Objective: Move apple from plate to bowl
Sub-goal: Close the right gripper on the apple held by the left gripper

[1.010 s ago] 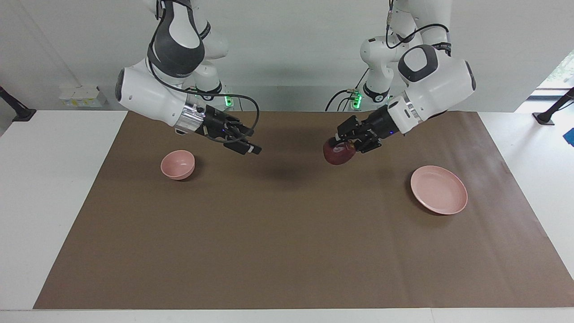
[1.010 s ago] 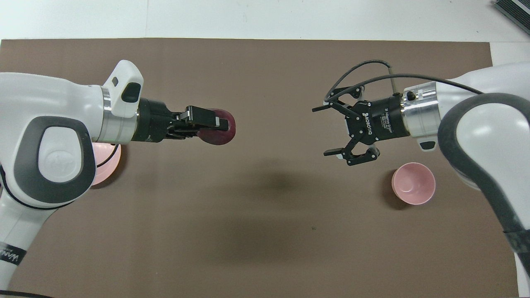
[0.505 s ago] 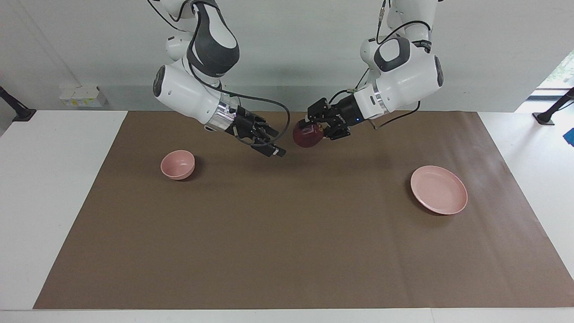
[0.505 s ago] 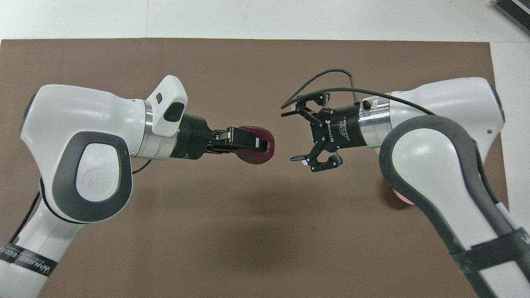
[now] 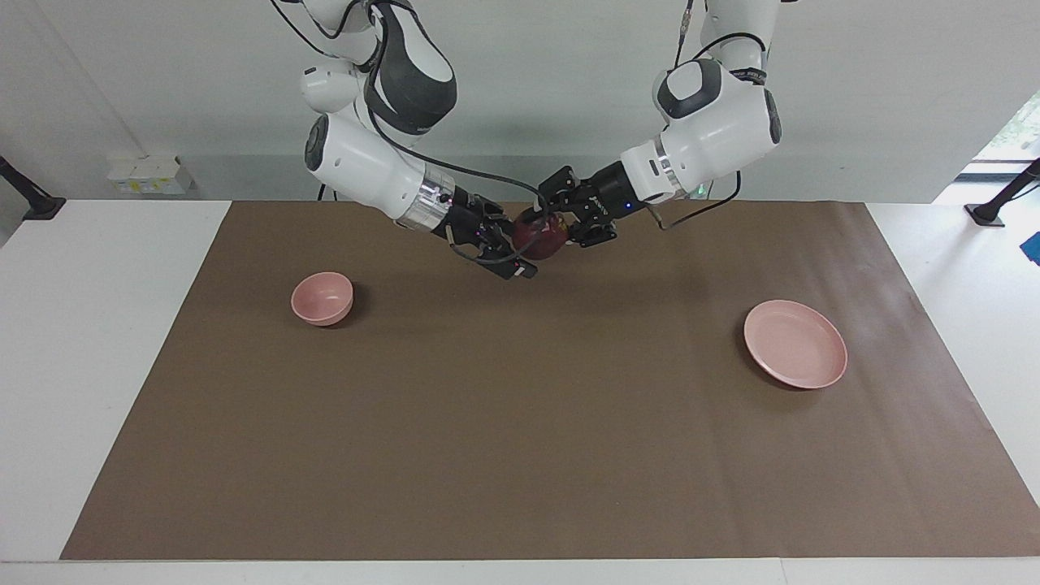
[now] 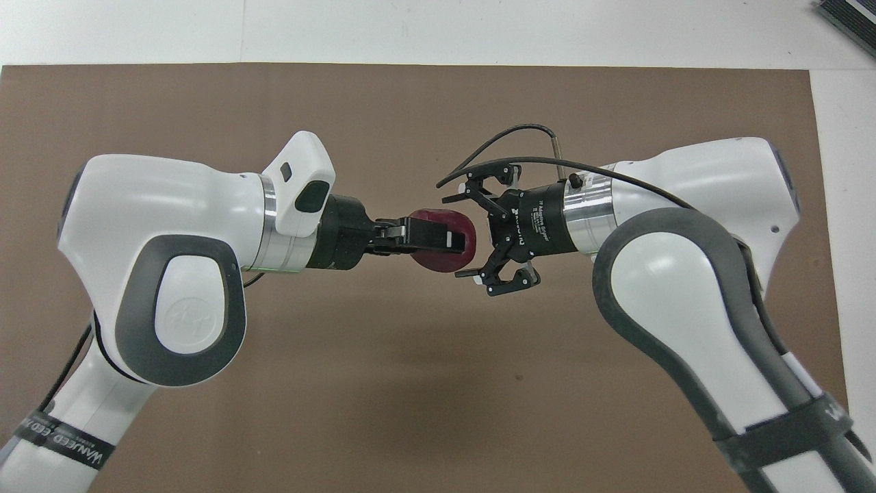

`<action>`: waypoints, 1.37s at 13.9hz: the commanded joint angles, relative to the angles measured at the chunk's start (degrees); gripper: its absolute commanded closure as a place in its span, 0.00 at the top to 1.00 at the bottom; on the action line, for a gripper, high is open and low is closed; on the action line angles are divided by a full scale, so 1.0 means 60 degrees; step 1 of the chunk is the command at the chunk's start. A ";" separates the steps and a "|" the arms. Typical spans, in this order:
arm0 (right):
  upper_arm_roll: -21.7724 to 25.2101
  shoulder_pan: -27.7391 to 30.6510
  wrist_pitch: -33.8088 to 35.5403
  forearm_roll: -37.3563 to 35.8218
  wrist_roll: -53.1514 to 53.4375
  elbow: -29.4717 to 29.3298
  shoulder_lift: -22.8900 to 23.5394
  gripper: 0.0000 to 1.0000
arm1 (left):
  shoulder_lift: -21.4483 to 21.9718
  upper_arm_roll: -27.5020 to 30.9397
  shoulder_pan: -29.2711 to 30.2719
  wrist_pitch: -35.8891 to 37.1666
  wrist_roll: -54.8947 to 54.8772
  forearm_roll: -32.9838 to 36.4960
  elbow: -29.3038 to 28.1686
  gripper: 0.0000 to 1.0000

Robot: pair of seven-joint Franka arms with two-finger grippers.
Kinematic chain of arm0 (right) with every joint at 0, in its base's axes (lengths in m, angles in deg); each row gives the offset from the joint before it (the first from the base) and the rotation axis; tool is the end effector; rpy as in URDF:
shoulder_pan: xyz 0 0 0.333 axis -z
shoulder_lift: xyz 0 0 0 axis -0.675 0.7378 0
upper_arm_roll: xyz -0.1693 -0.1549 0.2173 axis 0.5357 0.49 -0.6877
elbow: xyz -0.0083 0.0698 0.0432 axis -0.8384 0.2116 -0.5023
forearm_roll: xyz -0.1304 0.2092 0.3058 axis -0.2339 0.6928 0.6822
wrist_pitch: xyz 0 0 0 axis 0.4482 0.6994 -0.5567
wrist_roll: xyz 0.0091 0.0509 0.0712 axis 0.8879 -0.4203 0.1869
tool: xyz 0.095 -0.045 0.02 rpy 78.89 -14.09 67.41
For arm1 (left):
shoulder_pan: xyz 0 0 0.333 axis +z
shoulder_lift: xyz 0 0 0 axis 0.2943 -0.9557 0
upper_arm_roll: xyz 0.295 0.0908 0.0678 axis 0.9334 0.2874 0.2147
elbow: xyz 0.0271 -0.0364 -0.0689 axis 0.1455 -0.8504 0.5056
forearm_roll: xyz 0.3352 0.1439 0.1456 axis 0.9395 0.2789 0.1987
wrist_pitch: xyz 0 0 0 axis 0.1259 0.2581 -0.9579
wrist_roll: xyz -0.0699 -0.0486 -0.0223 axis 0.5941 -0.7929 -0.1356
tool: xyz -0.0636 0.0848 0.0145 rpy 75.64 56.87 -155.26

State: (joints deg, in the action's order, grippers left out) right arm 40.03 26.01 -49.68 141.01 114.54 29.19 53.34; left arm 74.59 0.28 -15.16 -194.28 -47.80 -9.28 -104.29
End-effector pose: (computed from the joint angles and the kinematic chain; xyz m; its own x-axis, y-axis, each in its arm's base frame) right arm 0.5627 0.2514 0.5000 0.2141 -0.6308 -0.7458 -0.9767 -0.1502 -0.1534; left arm 0.5151 -0.3191 0.5423 0.9922 -0.0950 0.0806 -0.1212 -0.5884 0.7994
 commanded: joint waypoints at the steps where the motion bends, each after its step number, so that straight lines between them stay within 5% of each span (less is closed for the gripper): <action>1: -0.0064 0.0016 -0.0056 0.0437 0.0348 0.0160 -0.0165 1.00 | 0.0283 0.0111 -0.0063 -0.0482 -0.0295 -0.0290 -0.0263 0.00; 10: -0.0064 -0.0175 -0.0187 0.0878 0.0890 0.0043 -0.0106 1.00 | 0.0429 0.0067 -0.0194 -0.0483 -0.0339 -0.0290 -0.0468 0.00; 12: -0.0064 -0.0160 -0.0172 0.0760 0.0730 -0.0102 -0.0077 0.00 | 0.0429 0.0067 -0.0209 -0.0454 -0.0325 -0.0290 -0.0454 0.00; 14: -0.0064 -0.0160 -0.0187 0.0746 0.0700 -0.0118 -0.0077 0.00 | 0.0429 0.0067 -0.0195 -0.0337 -0.0223 -0.0290 -0.0439 0.00; 15: -0.0064 -0.0160 -0.0187 0.0746 0.0700 -0.0118 -0.0077 0.00 | 0.0429 0.0081 -0.0195 -0.0293 -0.0062 -0.0290 -0.0439 0.14; 17: -0.0064 -0.0160 -0.0187 0.0746 0.0700 -0.0118 -0.0077 0.00 | 0.0458 0.0125 -0.0180 -0.0278 0.0071 -0.0246 -0.0395 1.00; 19: -0.0064 -0.0116 -0.0172 0.0746 0.0685 -0.0118 -0.0077 0.00 | 0.0692 0.0154 -0.0063 -0.0249 0.0144 -0.0173 -0.0395 1.00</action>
State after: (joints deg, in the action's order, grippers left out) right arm 39.82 25.05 -49.87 145.22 118.45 28.74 53.11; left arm 75.71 0.26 -15.59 -196.10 -48.05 -9.51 -105.18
